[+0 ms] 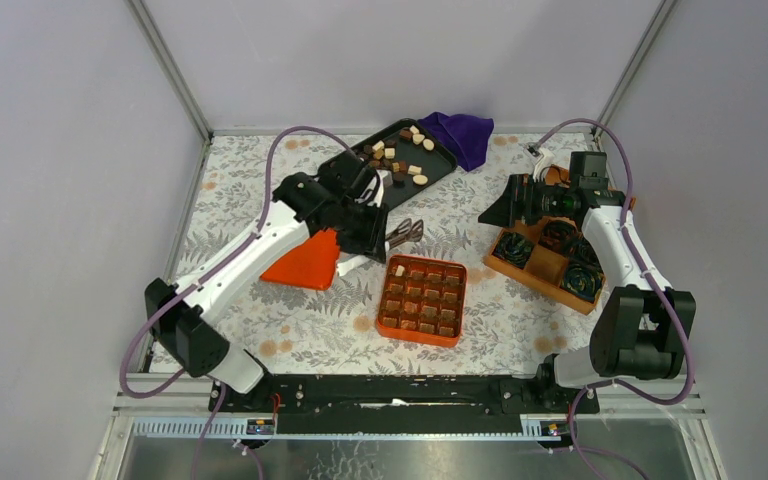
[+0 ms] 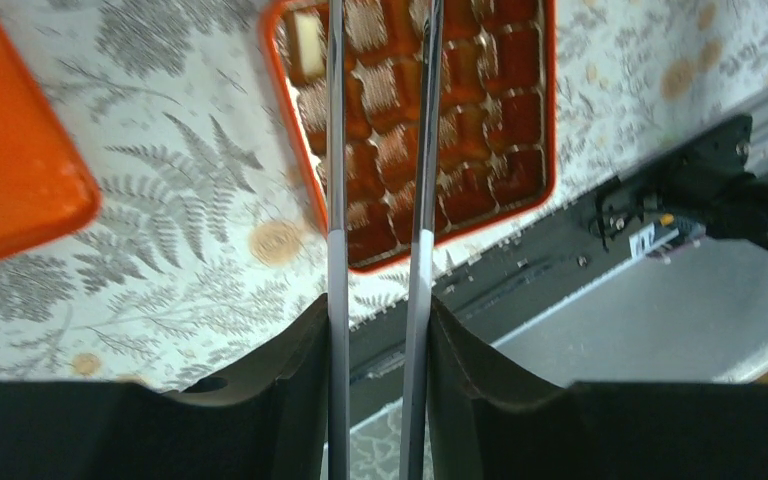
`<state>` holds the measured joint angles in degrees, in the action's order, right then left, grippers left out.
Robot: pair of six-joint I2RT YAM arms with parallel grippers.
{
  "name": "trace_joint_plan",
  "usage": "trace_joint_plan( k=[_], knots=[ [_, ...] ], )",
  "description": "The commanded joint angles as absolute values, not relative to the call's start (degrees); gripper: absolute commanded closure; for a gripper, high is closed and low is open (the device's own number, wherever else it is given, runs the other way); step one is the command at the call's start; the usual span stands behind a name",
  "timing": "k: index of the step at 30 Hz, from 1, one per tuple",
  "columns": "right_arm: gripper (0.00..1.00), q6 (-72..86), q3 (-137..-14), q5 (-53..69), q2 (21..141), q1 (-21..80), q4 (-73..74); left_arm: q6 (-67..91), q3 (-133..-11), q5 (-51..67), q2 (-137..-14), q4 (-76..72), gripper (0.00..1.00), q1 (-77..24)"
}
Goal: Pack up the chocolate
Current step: Place the fake chocolate in the packing box.
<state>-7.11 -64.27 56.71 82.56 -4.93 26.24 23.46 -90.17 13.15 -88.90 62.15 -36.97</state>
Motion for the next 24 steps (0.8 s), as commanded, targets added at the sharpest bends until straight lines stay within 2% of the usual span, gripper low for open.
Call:
trace_joint_plan(
  k=[1, 8, 17, 24],
  knots=[
    [0.00, -7.64, -65.34, 58.89, 82.89, -5.10, 24.88, 28.06, -86.73, 16.35, -83.89, 59.00, 1.00, -39.66],
    [0.00, -8.01, -64.57, 56.88, 81.99, -5.10, 24.79, 30.69, -83.19, 16.17, -82.52, 59.52, 1.00, -43.79],
    [0.00, -8.69, -62.83, 45.61, 80.10, -5.00, 24.05, 31.37, -82.34, 12.88, -84.01, 60.07, 1.00, -46.75],
    [0.00, -8.53, -62.40, 45.83, 79.90, -5.03, 23.82, 30.35, -81.69, 11.01, -86.16, 59.40, 0.98, -46.80]
  ],
)
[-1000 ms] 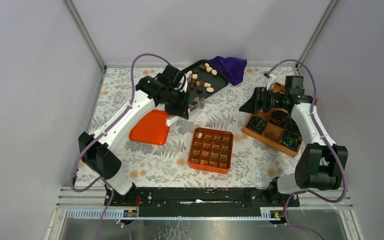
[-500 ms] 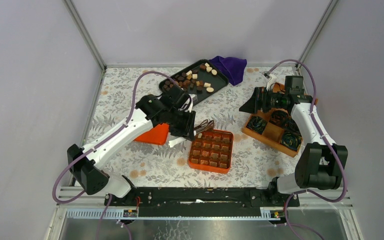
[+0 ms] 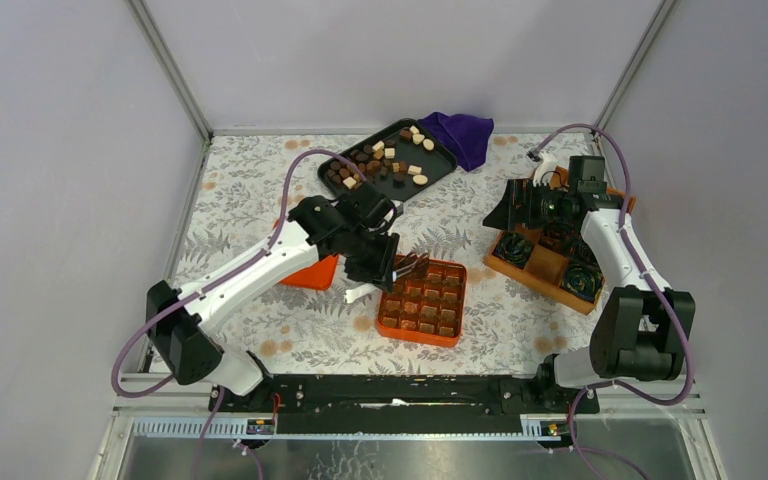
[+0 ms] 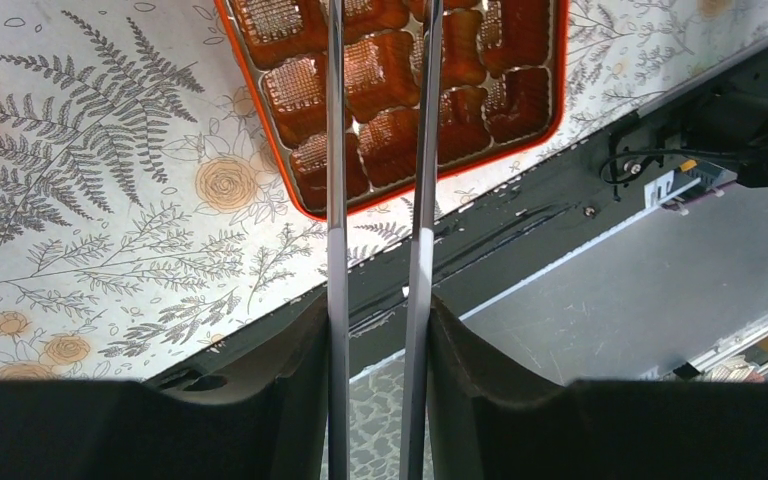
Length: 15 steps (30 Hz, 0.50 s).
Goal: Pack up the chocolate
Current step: Place the fake chocolate in the packing box.
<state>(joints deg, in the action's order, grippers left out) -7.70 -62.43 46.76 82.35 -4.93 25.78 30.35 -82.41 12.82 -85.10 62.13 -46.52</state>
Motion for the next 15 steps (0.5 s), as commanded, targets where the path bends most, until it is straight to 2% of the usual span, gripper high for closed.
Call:
trace_joint_plan(
  k=[1, 10, 15],
  knots=[
    [0.00, -8.50, -62.40, 45.99, 79.92, -5.09, 23.75, 30.37, -81.56, 10.95, -86.32, 58.90, 0.98, -46.82],
    [0.00, -8.70, -62.10, 47.24, 79.83, -5.05, 23.84, 29.49, -82.08, 10.30, -88.65, 58.01, 0.91, -46.84],
    [0.00, -8.83, -61.96, 47.47, 80.03, -5.01, 23.74, 28.84, -82.08, 9.63, -89.20, 58.76, 0.76, -46.80]
  ],
)
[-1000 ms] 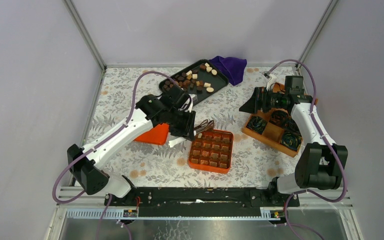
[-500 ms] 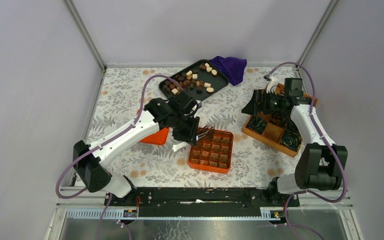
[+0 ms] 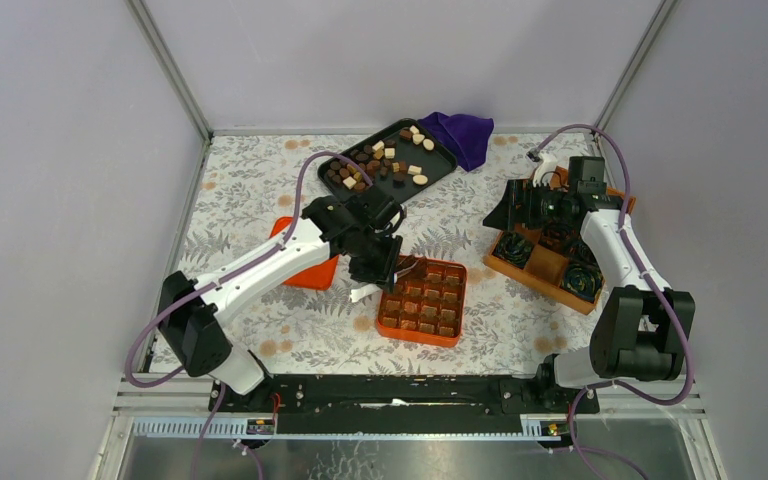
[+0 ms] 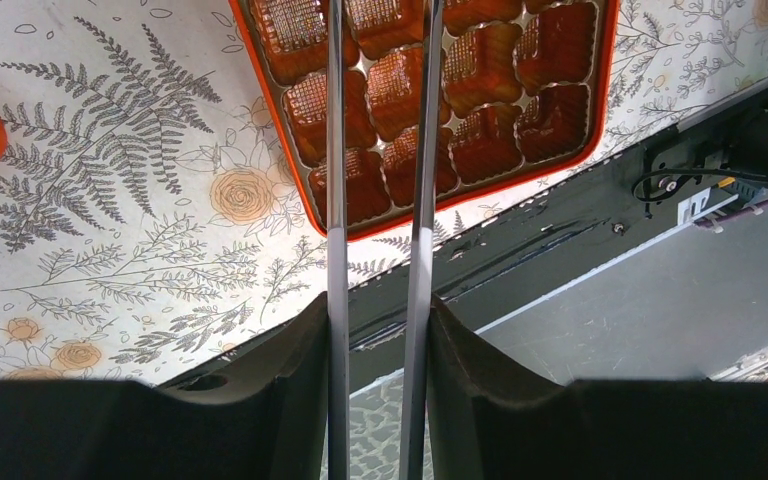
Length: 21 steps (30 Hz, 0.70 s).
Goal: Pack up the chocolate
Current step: Place the fake chocolate in the packing box.
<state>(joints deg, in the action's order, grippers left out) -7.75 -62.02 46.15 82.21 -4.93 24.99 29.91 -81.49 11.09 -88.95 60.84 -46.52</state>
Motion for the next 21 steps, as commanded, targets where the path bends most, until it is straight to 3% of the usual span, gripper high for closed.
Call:
trace_joint_plan(
  k=[1, 9, 21],
  knots=[
    [0.00, -8.82, -61.96, 47.51, 80.06, -5.01, 23.73, 28.70, -82.11, 9.32, -89.21, 59.02, 0.74, -46.84],
    [0.00, -8.79, -62.14, 48.07, 80.59, -5.08, 23.73, 28.04, -82.90, 8.86, -89.80, 59.42, 0.62, -46.83],
    [0.00, -9.22, -62.23, 48.23, 80.95, -5.01, 23.99, 27.41, -84.05, 9.81, -89.96, 59.48, 0.59, -46.80]
  ],
)
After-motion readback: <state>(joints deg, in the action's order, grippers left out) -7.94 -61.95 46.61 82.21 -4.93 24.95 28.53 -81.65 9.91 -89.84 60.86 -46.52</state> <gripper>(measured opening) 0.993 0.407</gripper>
